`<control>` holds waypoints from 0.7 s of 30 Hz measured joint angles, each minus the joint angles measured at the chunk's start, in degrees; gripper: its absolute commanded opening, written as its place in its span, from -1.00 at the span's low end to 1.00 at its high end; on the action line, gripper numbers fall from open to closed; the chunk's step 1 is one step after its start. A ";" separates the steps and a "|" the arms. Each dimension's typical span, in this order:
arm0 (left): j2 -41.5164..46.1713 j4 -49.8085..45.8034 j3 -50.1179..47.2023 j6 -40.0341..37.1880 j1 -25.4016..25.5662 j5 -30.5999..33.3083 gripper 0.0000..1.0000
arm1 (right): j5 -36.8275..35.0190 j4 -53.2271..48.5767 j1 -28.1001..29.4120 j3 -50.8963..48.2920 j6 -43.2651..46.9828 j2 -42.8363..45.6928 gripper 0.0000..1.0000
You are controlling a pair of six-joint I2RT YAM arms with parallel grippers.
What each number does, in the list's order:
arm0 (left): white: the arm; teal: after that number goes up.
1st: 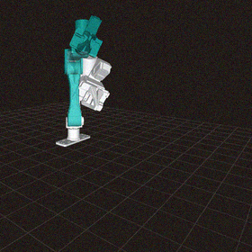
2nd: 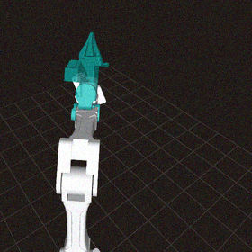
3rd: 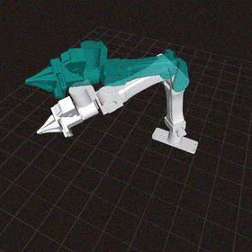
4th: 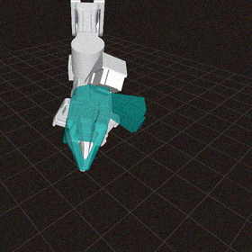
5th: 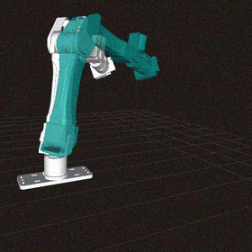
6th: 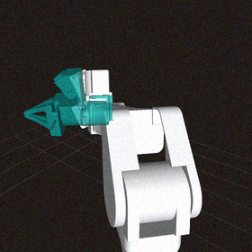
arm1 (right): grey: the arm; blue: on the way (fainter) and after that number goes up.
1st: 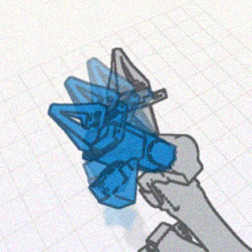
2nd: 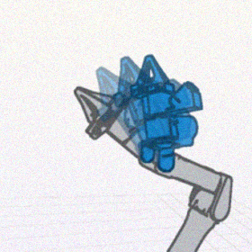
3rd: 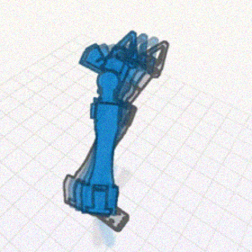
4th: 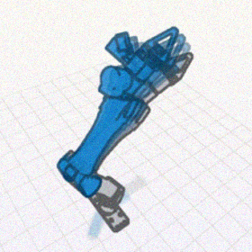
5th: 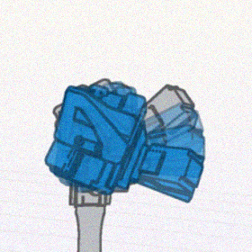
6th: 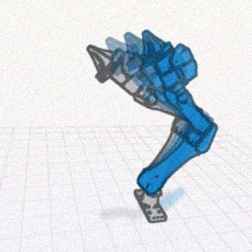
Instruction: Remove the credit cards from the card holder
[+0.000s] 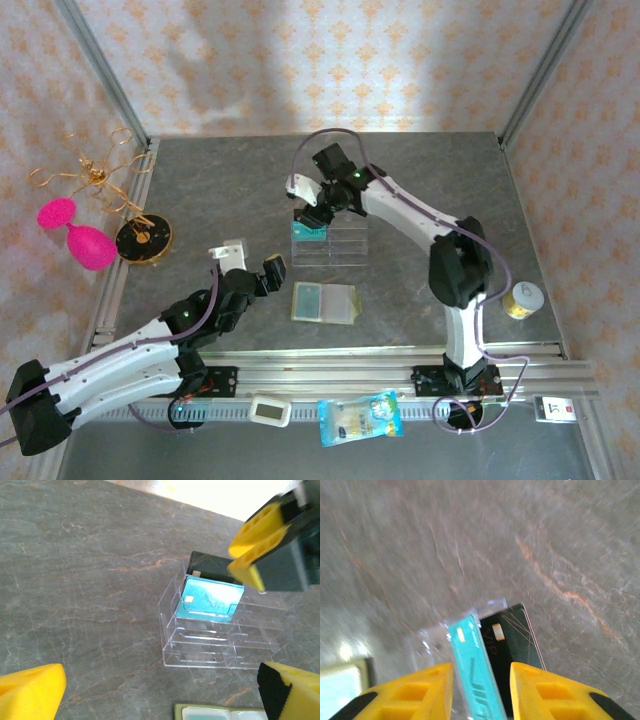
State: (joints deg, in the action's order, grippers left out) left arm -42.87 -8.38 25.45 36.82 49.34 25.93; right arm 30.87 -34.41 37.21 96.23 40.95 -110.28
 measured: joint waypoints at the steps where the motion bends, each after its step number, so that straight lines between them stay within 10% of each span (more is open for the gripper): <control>1: -0.02 0.20 -0.31 0.22 0.00 -0.04 0.99 | 0.46 3.98 0.07 -3.65 -4.07 2.93 -0.30; 8: 0.04 0.24 -0.85 1.55 0.00 -0.24 0.97 | -4.90 27.87 3.23 -29.40 -34.62 19.52 -0.30; 21: 1.53 0.07 -4.74 5.90 -0.02 -3.26 0.79 | -26.97 24.39 25.70 -41.05 -57.40 13.68 -0.24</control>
State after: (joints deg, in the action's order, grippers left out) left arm -41.34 -8.32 20.71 42.72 49.32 22.68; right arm 3.90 -10.02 62.92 55.18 -16.45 -96.60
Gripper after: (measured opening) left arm 0.904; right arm 0.376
